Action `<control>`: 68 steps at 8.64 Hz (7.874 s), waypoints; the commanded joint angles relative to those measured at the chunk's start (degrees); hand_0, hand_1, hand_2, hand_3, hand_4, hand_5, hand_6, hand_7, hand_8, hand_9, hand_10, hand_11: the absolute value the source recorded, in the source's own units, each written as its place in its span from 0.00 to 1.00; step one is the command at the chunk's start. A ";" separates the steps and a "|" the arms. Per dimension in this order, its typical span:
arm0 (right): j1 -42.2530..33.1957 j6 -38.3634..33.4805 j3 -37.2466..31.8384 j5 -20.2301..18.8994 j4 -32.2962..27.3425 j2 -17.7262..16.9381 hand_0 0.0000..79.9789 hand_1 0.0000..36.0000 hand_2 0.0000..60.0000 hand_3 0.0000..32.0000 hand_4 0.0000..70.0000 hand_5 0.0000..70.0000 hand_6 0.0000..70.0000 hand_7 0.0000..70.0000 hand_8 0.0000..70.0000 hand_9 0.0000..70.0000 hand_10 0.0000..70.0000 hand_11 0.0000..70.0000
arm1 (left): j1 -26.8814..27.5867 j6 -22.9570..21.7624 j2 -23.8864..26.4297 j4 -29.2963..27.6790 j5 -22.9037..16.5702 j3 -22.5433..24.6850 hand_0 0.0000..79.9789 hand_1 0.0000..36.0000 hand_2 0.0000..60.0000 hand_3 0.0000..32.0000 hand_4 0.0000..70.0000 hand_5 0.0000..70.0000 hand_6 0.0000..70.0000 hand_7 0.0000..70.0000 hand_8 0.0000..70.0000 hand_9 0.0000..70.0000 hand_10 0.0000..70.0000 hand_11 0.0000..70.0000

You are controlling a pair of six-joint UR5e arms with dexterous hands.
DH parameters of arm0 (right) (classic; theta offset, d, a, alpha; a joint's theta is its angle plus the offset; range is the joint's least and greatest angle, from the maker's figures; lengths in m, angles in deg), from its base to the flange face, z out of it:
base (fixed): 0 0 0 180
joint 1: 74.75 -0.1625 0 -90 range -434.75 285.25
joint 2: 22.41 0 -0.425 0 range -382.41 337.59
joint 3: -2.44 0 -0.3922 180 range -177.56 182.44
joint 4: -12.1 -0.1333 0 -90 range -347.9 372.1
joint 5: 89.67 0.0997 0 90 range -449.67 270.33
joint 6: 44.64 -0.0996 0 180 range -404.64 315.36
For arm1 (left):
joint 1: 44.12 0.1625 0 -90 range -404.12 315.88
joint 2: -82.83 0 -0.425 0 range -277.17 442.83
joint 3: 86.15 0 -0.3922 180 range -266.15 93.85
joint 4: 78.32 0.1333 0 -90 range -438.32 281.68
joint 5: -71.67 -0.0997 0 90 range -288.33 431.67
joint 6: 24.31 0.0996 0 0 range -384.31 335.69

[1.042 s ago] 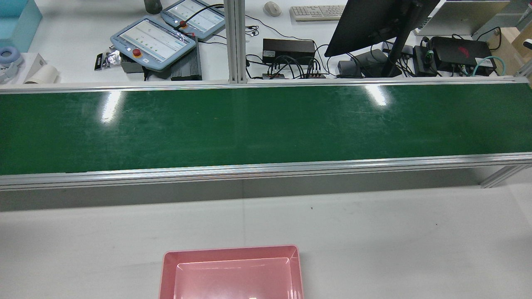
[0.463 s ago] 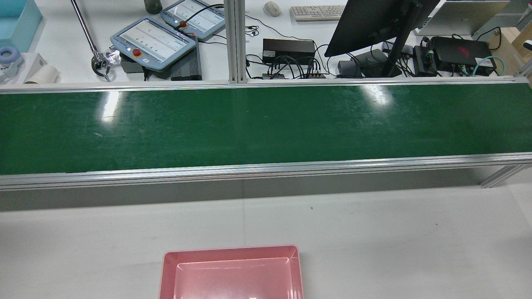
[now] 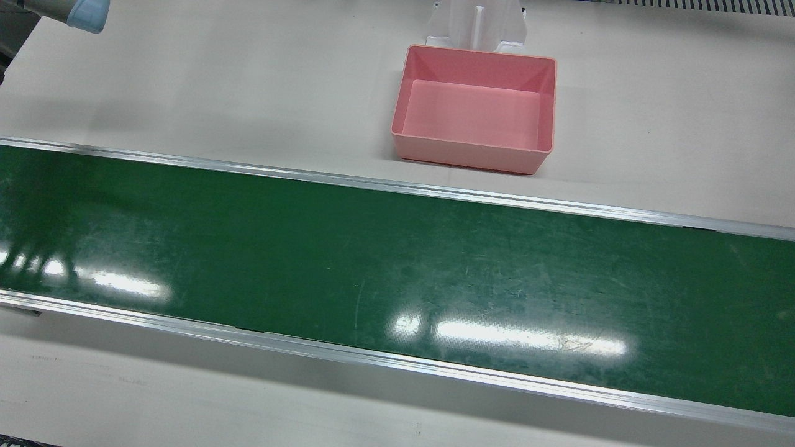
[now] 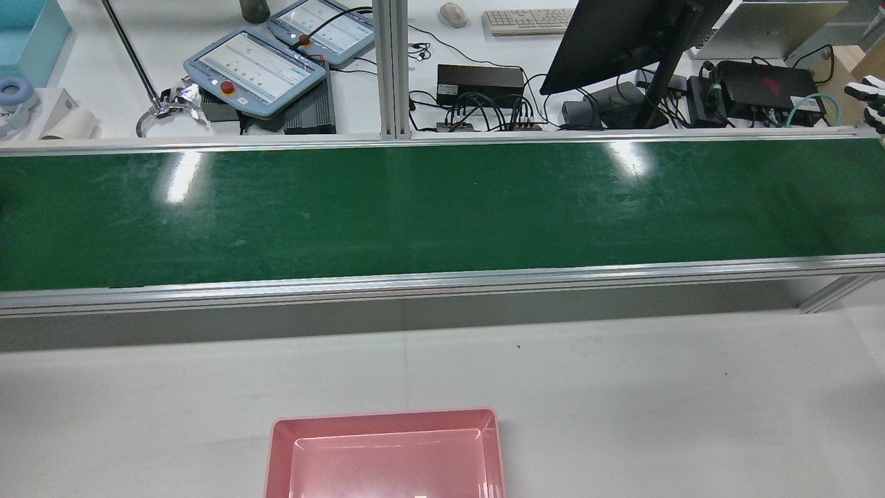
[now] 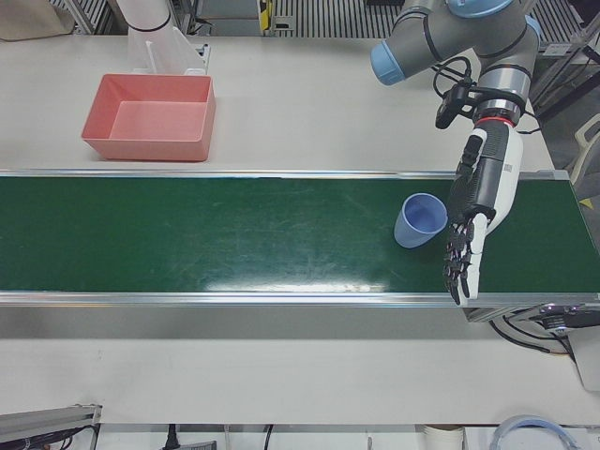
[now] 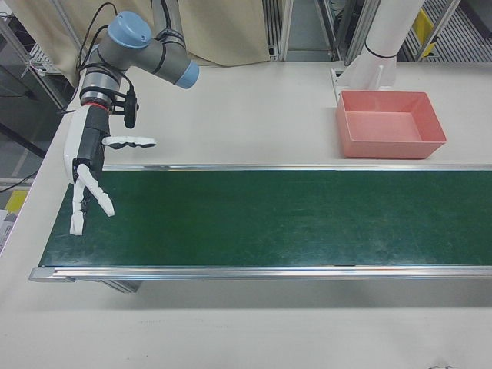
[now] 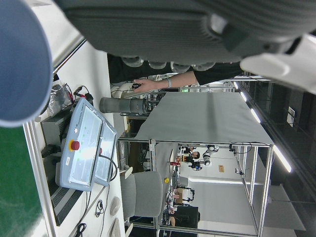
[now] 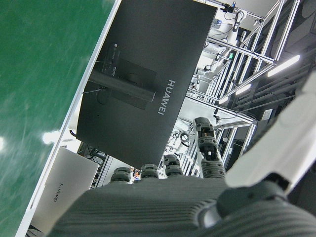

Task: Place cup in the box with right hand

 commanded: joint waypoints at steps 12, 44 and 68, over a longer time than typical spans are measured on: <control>2.82 0.35 -0.62 0.38 3.12 7.45 0.63 0.35 0.01 0.05 0.18 0.07 0.05 0.19 0.01 0.06 0.03 0.07 | 0.00 0.00 0.00 0.07 -0.04 0.03 0.00 0.00 0.00 0.00 0.00 0.00 0.00 0.00 0.00 0.00 0.00 0.00; 15.92 2.90 3.70 2.75 3.38 4.90 0.58 0.67 0.79 0.02 0.14 0.08 0.06 0.19 0.02 0.06 0.04 0.09 | 0.00 0.00 0.00 -0.02 0.05 -0.06 0.00 0.00 0.00 0.00 0.00 0.00 0.00 0.00 0.00 0.00 0.00 0.00; 67.77 16.52 33.23 25.86 19.11 17.47 0.54 0.09 0.05 0.00 0.30 0.02 0.08 0.34 0.00 0.05 0.02 0.05 | 0.00 0.00 0.00 -0.02 0.05 -0.15 0.00 0.00 0.00 0.00 0.00 0.00 0.00 0.00 0.00 0.00 0.00 0.00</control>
